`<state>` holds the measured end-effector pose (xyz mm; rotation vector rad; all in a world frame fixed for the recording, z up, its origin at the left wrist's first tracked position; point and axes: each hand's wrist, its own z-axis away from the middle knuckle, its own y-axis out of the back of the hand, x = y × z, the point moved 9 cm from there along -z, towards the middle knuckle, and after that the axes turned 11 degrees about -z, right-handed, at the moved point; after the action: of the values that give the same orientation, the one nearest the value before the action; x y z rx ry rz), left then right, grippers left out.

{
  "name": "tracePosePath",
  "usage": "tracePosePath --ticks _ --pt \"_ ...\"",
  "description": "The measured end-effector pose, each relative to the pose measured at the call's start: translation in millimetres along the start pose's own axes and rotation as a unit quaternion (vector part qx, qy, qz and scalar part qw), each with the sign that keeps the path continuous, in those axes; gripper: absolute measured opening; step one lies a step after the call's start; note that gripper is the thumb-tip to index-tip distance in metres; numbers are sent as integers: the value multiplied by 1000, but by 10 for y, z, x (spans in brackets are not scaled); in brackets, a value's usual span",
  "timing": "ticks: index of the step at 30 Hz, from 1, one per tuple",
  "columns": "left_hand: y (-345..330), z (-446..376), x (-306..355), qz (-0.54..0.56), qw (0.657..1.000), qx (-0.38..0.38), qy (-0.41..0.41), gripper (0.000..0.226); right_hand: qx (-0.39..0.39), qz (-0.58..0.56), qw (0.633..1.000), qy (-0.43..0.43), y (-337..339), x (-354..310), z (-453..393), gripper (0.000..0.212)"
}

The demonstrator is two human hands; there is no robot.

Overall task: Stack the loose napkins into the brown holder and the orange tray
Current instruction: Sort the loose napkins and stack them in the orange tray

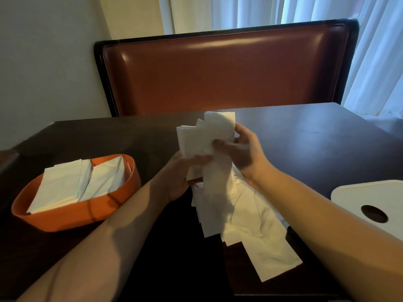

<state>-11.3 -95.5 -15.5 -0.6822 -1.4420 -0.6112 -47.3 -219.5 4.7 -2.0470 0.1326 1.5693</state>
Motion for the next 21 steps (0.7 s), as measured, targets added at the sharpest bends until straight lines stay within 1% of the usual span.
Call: tracePosePath --ticks 2,5,6,8,11,12,13,15,16,17,18,20,21 --pt "20 -22 -26 -30 1000 7 -2 23 18 25 999 23 12 -71 -1 31" --pt "27 -25 -47 -41 999 8 1 23 37 111 991 63 68 -242 -1 6" --pt "25 -26 -49 -40 999 7 -1 22 43 121 989 74 96 -287 1 5" --pt "25 -15 -45 -30 999 9 -2 22 62 119 987 93 176 -335 1 10" --pt "65 0 -12 -11 999 36 -5 17 85 47 990 101 278 -419 6 16" --pt "108 2 -14 -1 998 56 -1 14 65 17 994 87 270 -433 -6 18" --pt "161 1 -20 20 997 79 5 13 22 -24 998 62 219 -435 -20 20" --pt "237 2 -25 62 992 109 10 15 -94 -93 991 -11 28 -387 13 28" --pt "252 -1 -22 71 991 115 11 18 -134 -87 986 -43 -42 -336 43 35" --pt "255 3 -20 76 990 119 12 19 -156 -49 985 -61 -84 -265 60 42" --pt "260 9 -20 78 989 125 16 17 -159 12 985 -62 -100 -198 66 44" --pt "277 22 -14 74 987 139 18 11 -131 130 982 -32 -86 -126 43 31" --pt "273 24 1 77 987 139 12 10 -118 163 979 -21 -86 -107 34 22"
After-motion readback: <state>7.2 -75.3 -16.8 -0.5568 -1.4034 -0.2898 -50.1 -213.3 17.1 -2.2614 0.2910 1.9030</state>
